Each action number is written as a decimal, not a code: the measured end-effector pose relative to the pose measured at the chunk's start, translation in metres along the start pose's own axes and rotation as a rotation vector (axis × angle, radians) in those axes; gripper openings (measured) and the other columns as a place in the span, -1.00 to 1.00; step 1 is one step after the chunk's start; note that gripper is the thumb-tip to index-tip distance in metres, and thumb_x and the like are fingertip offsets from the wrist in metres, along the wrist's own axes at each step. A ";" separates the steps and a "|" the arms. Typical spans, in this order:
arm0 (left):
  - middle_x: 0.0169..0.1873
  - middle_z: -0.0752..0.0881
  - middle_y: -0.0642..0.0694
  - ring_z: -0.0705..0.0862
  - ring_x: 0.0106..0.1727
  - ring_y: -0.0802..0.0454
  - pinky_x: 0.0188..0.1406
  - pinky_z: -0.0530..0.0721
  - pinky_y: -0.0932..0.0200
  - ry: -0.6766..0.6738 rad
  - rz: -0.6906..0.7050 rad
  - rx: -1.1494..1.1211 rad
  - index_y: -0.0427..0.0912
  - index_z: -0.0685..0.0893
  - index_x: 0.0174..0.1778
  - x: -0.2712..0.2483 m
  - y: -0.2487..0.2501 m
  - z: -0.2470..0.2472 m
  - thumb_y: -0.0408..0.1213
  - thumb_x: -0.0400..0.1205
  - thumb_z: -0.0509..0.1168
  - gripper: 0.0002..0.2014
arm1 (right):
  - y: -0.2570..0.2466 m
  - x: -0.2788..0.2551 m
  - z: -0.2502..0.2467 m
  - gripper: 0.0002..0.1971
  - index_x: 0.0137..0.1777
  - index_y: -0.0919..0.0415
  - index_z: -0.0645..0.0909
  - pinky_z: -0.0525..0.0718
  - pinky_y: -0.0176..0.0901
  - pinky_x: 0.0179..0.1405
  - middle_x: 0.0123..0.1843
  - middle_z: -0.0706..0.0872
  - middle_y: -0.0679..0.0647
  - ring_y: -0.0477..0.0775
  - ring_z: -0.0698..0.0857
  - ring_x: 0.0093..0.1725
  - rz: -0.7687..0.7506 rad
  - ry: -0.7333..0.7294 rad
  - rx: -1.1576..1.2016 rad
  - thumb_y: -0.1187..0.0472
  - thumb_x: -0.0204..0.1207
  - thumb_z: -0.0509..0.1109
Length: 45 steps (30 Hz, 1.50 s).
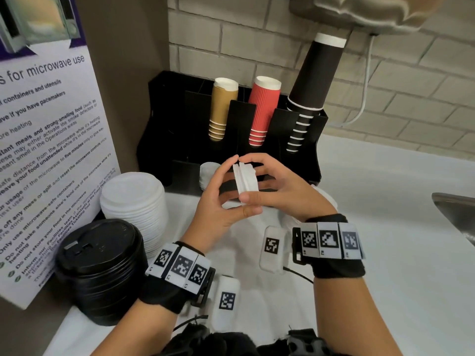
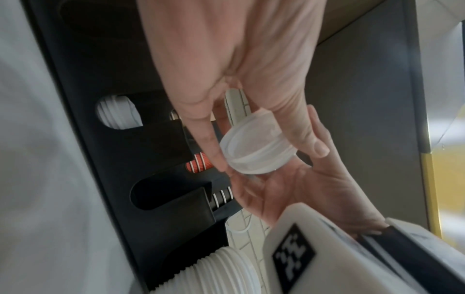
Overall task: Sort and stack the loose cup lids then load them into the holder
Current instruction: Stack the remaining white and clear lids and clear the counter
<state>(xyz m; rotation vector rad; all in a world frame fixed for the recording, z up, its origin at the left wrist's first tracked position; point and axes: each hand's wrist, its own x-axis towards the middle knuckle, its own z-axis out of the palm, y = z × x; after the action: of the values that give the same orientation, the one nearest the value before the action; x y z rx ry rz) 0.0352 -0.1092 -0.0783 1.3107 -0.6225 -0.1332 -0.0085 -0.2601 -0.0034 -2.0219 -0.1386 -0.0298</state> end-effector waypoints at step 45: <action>0.08 0.57 0.07 0.60 0.10 0.10 -0.13 0.52 0.28 0.041 -0.542 0.381 0.08 0.61 0.04 0.002 -0.025 -0.010 -0.01 0.50 0.50 -0.72 | 0.020 0.167 0.045 -0.41 0.20 0.28 0.46 0.66 -0.02 -0.27 0.06 0.61 0.23 0.23 0.68 -0.06 0.015 -0.217 -1.072 0.24 0.19 0.63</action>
<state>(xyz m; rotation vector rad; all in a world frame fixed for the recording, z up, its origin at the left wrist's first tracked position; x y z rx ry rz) 0.0476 -0.1085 -0.1016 1.8268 -0.2471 -0.4457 0.1582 -0.2145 -0.0272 -3.0958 -0.2858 0.1586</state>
